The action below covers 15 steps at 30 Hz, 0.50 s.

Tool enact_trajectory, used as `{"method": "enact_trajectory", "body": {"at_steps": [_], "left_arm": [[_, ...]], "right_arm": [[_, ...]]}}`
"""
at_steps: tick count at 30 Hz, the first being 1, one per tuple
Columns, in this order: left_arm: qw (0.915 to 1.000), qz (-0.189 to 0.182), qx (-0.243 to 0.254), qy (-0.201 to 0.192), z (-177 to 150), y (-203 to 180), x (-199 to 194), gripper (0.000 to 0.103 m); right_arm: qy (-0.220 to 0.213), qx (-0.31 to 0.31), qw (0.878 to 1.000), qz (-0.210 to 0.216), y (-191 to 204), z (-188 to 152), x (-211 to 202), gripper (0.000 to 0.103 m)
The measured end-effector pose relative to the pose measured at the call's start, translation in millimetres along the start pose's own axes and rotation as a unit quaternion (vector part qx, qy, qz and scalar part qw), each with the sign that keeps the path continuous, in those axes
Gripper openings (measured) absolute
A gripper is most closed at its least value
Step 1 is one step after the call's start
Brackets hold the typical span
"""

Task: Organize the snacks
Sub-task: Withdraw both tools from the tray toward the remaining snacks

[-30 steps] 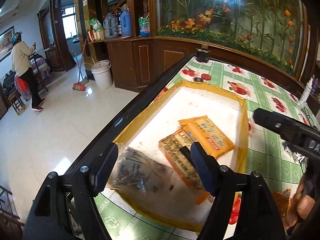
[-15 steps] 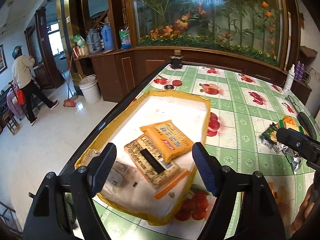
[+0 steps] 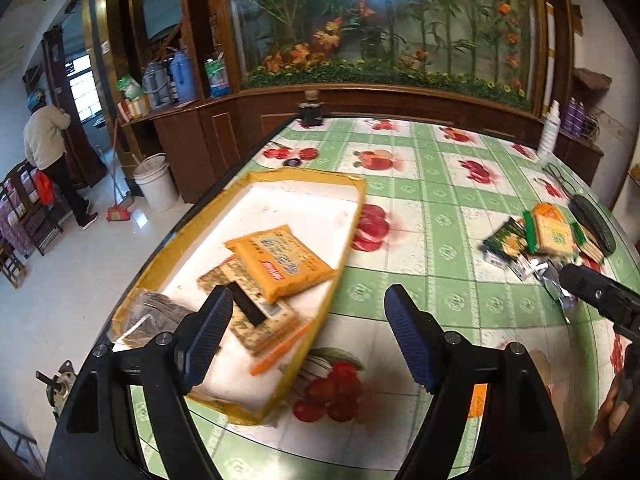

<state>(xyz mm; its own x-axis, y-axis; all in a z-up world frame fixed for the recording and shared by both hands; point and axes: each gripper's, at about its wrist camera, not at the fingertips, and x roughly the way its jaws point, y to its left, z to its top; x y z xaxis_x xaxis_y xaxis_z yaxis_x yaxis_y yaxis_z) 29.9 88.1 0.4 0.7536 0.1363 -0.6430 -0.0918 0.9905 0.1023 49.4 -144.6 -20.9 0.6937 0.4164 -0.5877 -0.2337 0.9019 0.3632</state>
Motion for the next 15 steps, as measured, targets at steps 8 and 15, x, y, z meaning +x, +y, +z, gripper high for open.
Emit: {"method": "enact_trajectory", "body": {"at_steps": [8,15], "left_arm": [[0.9945,-0.07,0.075,0.024,-14.4,-47.6,3.5,0.079],[0.9897,-0.102,0.085,0.053,-22.1,-60.1,12.0,0.079]], "right_arm": [[-0.002,0.034,0.999,-0.034,-44.4,-13.0,-19.7,0.083],[-0.005,0.052,0.997,-0.054,-68.6,-18.6,-29.7,0.083]]}}
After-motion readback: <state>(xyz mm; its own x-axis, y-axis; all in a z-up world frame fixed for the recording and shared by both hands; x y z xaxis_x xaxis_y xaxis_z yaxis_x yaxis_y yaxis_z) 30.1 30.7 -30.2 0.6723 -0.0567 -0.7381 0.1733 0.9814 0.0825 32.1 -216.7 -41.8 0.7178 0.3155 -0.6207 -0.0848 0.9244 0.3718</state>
